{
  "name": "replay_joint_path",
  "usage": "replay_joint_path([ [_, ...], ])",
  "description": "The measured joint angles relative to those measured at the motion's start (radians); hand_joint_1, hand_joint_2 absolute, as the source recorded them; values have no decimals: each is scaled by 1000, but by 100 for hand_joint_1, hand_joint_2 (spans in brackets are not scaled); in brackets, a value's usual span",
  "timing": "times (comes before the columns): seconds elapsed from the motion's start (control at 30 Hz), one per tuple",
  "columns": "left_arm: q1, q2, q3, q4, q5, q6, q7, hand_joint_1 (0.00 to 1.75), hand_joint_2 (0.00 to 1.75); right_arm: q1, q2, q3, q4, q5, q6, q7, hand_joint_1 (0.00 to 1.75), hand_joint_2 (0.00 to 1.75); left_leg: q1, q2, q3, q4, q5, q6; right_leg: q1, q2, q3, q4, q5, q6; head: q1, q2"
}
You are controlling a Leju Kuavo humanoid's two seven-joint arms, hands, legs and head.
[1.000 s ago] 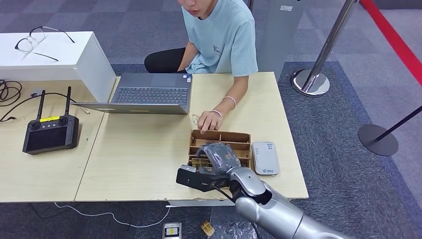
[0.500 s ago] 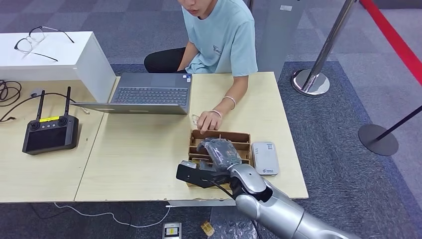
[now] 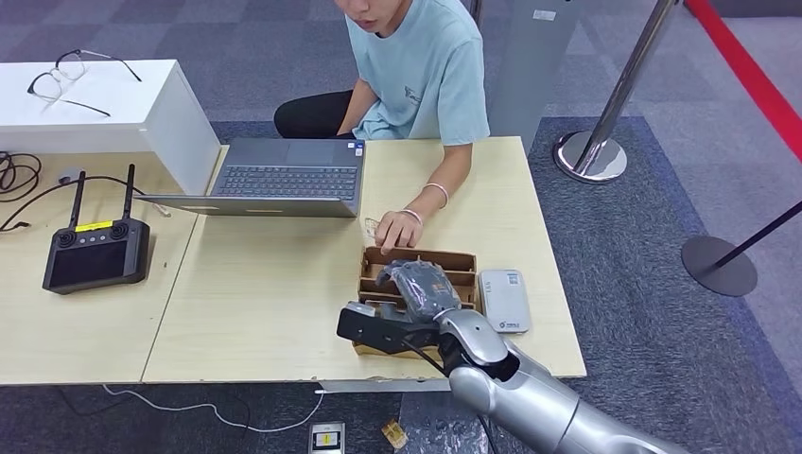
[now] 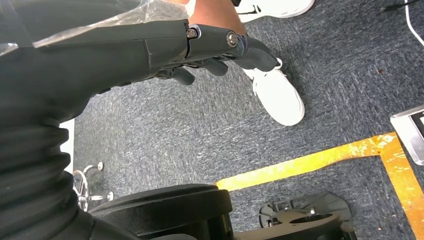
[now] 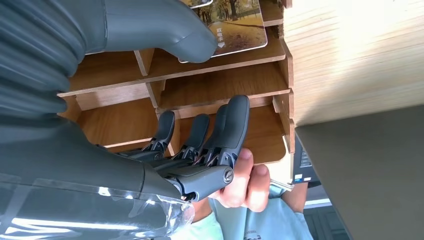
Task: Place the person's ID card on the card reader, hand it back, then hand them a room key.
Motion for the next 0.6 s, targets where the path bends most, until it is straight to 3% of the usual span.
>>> replay_joint_path([
  [0.23,0,0,0,0,0,0,3,0,175,0,5,3,13,-1,0,-2,80,175,0,0,1,0,0,0,0,0,1,0,0,0,0,0],
  [0.6,0,-2,0,0,3,0,4,0,175,0,7,5,21,0,0,-7,99,175,0,0,1,0,0,0,0,0,1,0,0,0,0,0],
])
